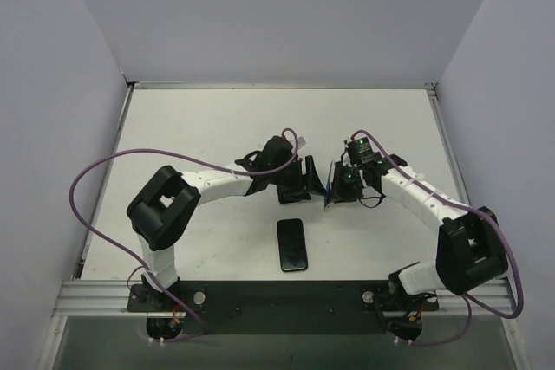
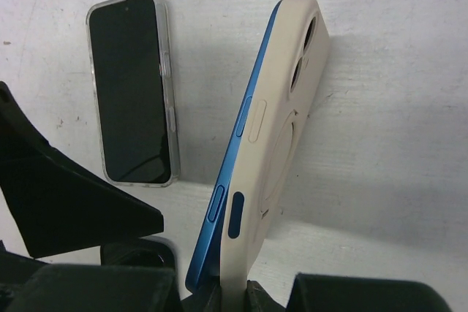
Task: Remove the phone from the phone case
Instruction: Remove the phone case from the phone.
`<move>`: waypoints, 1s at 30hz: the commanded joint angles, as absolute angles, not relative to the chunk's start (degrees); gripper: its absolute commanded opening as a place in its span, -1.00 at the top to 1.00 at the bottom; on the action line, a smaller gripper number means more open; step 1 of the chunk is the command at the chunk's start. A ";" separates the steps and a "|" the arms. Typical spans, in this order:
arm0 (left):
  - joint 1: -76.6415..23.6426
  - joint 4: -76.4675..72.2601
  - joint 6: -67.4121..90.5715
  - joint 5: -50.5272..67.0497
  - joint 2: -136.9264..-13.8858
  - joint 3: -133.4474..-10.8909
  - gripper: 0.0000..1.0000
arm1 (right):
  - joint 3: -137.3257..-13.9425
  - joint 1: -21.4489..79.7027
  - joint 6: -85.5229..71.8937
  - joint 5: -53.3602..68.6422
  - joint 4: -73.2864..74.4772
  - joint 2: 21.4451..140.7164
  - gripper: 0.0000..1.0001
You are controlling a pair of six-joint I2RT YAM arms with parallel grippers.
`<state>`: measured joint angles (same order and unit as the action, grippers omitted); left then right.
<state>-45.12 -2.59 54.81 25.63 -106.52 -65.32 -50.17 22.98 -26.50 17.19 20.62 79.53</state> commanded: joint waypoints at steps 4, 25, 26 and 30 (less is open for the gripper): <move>-46.23 5.36 46.93 19.42 -107.14 -70.14 -0.42 | -49.22 23.20 -26.98 19.07 16.52 82.61 1.00; -47.11 -1.93 48.51 14.86 -107.24 -70.23 -0.22 | -48.69 23.20 -26.72 18.81 15.73 85.25 1.00; -47.20 -2.72 48.78 14.07 -106.36 -69.44 -0.20 | -48.60 23.12 -26.63 18.81 15.73 85.17 1.00; -47.28 -5.62 48.26 11.78 -103.19 -66.97 -0.22 | -48.60 23.12 -26.37 18.98 15.82 85.08 1.00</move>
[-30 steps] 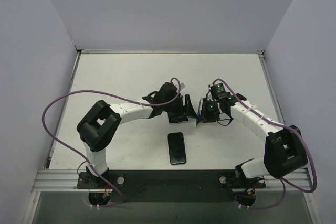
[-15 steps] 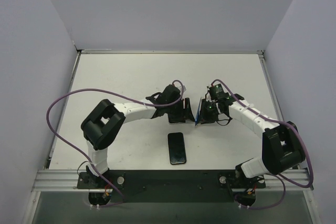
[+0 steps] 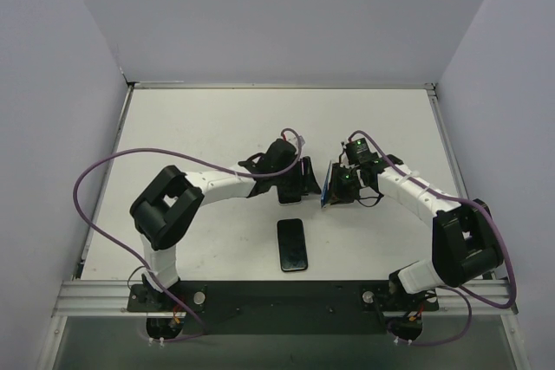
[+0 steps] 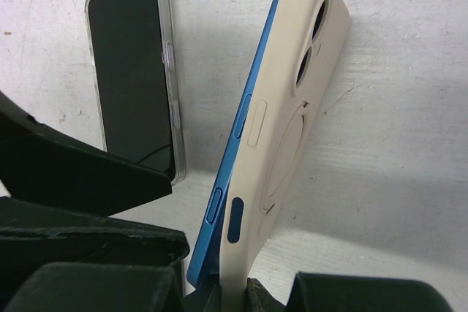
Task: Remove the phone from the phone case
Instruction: Remove the phone case from the phone.
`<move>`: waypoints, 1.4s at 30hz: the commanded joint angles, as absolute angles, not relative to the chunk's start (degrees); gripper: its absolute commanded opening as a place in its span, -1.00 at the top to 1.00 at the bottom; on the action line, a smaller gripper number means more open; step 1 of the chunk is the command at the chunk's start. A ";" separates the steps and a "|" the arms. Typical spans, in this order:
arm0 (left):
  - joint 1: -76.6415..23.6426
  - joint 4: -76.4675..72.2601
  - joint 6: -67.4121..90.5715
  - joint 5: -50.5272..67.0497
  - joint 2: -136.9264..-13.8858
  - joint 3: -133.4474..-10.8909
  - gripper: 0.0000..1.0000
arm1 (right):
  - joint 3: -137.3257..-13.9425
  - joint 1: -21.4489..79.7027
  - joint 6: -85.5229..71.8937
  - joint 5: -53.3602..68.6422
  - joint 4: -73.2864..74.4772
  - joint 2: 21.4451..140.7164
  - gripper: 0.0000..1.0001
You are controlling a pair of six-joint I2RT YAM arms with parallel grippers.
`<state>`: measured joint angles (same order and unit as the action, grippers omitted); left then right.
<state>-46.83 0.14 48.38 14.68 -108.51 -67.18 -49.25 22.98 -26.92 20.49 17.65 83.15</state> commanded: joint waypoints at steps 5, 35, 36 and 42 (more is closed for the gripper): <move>-48.07 -2.03 45.27 13.27 -106.61 -71.71 -0.30 | -48.78 23.20 -26.28 19.16 15.73 85.43 1.00; -51.86 14.68 37.97 1.59 -113.38 -76.21 0.12 | -49.22 20.92 -25.93 21.44 16.08 84.46 1.00; -51.77 14.42 38.23 1.41 -112.77 -75.68 0.12 | -49.04 20.66 -25.93 21.79 16.00 84.38 1.00; -51.77 12.74 38.94 1.32 -110.75 -72.60 0.16 | -48.25 18.02 -25.66 22.94 15.91 83.94 1.00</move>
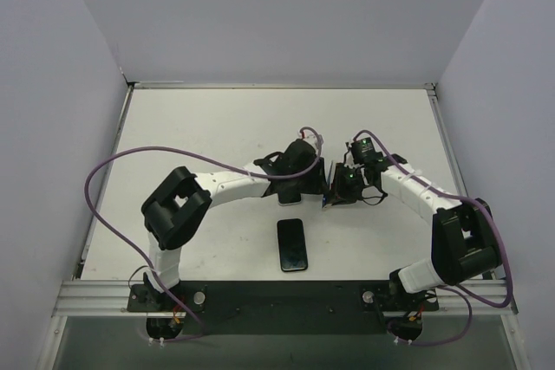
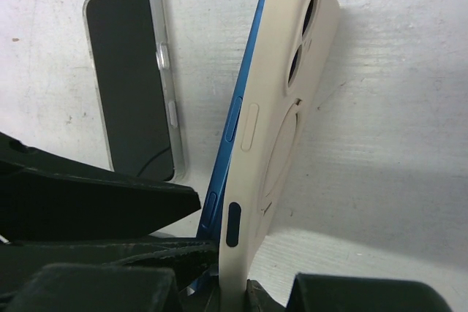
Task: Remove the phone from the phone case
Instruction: Remove the phone case from the phone.
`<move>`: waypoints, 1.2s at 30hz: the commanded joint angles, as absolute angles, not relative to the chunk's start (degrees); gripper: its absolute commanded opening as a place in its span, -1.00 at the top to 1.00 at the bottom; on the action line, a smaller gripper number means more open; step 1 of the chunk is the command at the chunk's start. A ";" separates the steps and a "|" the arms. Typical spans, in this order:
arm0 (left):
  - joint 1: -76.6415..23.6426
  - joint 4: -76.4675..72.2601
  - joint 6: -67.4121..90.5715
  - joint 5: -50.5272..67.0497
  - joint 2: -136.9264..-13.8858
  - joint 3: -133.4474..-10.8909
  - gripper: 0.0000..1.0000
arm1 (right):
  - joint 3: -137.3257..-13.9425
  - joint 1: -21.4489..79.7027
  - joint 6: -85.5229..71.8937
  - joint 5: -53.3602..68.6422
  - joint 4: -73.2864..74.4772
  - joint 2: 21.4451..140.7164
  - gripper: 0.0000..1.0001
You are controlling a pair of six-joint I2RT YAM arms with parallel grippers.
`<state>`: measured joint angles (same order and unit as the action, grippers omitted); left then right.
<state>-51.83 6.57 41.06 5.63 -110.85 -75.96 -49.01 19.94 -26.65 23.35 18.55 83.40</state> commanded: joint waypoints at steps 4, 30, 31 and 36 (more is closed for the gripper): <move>-51.85 12.75 38.59 1.14 -109.78 -71.89 0.19 | -48.08 17.14 -25.40 23.73 15.91 83.50 1.00; -54.05 26.10 37.09 -5.98 -120.67 -84.11 1.00 | -48.78 17.67 -27.24 17.86 18.36 83.23 1.00; -54.14 26.19 36.92 -5.89 -120.59 -84.11 1.00 | -48.95 17.84 -27.51 13.32 19.07 83.32 1.00; -54.05 25.49 36.56 -4.66 -119.01 -83.50 1.00 | -49.66 19.16 -29.97 0.98 21.88 82.53 0.90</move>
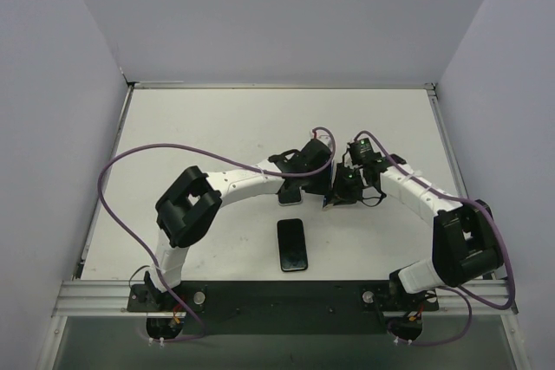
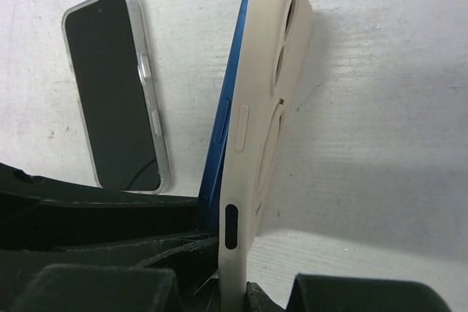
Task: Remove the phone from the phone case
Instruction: Remove the phone case from the phone.
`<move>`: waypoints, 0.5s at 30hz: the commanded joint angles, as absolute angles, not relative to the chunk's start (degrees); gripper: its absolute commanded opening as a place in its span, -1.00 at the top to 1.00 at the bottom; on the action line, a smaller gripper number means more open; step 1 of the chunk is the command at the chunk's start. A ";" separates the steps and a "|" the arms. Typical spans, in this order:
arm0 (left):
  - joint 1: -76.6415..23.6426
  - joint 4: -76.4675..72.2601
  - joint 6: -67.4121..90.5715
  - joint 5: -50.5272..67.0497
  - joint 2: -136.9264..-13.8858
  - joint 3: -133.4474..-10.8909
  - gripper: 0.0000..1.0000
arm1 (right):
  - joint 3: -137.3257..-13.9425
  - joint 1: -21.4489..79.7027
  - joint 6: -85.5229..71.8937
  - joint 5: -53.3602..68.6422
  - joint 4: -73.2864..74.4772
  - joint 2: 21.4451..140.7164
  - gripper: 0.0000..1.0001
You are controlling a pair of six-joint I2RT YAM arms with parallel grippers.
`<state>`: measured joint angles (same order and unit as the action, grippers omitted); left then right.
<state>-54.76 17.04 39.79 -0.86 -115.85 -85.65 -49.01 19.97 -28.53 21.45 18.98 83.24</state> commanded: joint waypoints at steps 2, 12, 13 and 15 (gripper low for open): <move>-54.05 25.05 36.47 -3.69 -118.31 -82.88 1.00 | -49.57 19.07 -31.55 -1.74 21.71 82.44 0.84; -54.05 23.55 37.71 0.00 -116.63 -81.83 1.00 | -48.34 18.37 -37.35 2.02 12.57 86.48 1.00; -53.88 23.90 37.71 0.00 -116.28 -81.83 1.00 | -47.21 18.11 -37.44 2.28 12.22 86.05 1.00; -53.70 24.43 37.62 -0.26 -115.32 -82.00 1.00 | -46.06 16.27 -37.35 2.46 12.04 85.26 1.00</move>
<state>-54.35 15.81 39.86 0.08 -115.50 -84.86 -48.95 21.37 -36.27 17.12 18.33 83.18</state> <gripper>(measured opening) 0.296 0.134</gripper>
